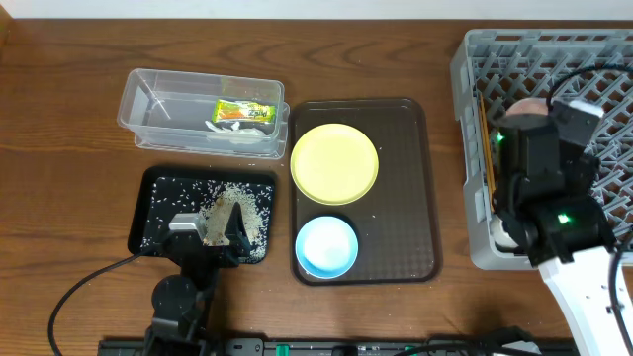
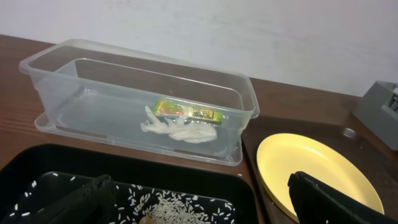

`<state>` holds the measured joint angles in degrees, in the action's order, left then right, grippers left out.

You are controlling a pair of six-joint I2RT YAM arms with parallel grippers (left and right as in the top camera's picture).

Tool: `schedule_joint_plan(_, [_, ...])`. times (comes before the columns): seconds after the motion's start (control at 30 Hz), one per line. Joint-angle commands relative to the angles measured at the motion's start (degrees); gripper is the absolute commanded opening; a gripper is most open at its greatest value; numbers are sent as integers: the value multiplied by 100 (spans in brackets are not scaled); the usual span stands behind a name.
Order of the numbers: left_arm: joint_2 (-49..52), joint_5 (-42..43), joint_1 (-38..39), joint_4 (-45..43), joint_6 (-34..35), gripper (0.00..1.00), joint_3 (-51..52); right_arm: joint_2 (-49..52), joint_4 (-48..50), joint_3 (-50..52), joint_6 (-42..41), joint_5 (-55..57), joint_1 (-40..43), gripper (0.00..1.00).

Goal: Sort waste into correct bins and load items into the dishwasher rack
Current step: 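Carry the pink bowl right and set it upright in the rack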

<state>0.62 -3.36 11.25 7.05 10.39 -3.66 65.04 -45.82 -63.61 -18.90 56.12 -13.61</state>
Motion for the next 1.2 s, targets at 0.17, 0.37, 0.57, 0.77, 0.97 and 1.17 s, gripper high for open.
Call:
schedule_joint_plan(0.17, [-39,-9,-31,55,-94,91,166,1008,138,9,72,1436,769,1])
schedule_joint_plan(0.37, [-39,-11,-31,55,-94,91,166,1764,264,9,195,1246,1047,1])
schedule_joint_plan(0.57, [-39,-9,-31,55,-94,91,166,2277,138,9,223,1001,828,1])
schedule_joint_plan(0.77, [-39,-9,-31,55,-94,91,166,2583,127,9,223,1003,551,1])
schedule_joint_plan(0.97, [-39,-9,-31,55,-94,91,166,2885,120,9,229,1003,540,1])
schedule_joint_plan(1.17, [-39,-9,-31,55,-94,91,166,2966,-31,9,223,984,310,1])
